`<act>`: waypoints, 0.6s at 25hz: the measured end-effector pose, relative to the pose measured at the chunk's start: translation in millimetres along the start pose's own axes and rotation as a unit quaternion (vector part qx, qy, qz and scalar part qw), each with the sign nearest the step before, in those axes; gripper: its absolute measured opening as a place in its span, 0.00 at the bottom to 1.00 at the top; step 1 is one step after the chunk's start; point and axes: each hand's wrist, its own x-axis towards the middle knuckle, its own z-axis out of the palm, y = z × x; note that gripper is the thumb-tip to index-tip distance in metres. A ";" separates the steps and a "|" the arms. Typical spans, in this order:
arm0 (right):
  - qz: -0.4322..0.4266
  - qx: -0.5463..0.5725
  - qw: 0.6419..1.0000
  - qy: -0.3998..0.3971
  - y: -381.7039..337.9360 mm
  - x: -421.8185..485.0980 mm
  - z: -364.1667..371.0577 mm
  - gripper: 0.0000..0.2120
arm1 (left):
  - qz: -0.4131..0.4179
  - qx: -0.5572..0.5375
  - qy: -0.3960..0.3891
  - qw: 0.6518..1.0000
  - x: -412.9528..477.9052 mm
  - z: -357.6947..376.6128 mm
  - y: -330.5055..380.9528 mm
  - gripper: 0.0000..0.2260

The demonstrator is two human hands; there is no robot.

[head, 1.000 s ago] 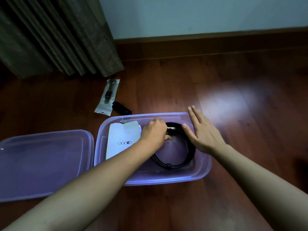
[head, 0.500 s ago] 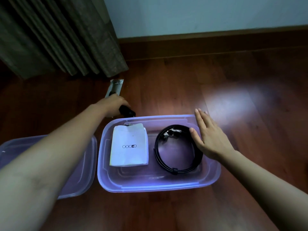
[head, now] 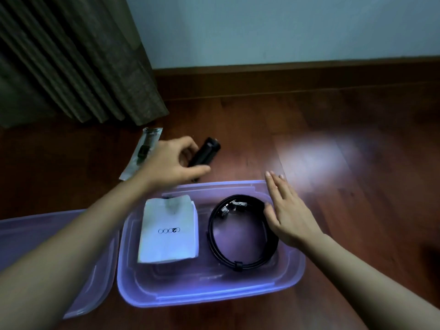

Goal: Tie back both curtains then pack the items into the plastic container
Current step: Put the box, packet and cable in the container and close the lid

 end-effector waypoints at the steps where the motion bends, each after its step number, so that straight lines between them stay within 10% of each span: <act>1: 0.001 0.007 1.000 -0.002 0.6 0.3 -0.1 0.37 | -0.024 -0.008 -0.036 0.999 -8.2 8.2 15.1 0.11; 6: 0.001 0.016 1.000 -0.006 1.1 -0.1 0.1 0.38 | -0.073 0.144 -0.259 0.952 -39.1 78.3 50.8 0.12; 15: 0.006 0.008 1.000 -0.005 -0.3 -1.1 -0.8 0.39 | -0.054 0.265 -0.273 0.923 -58.3 129.7 45.9 0.18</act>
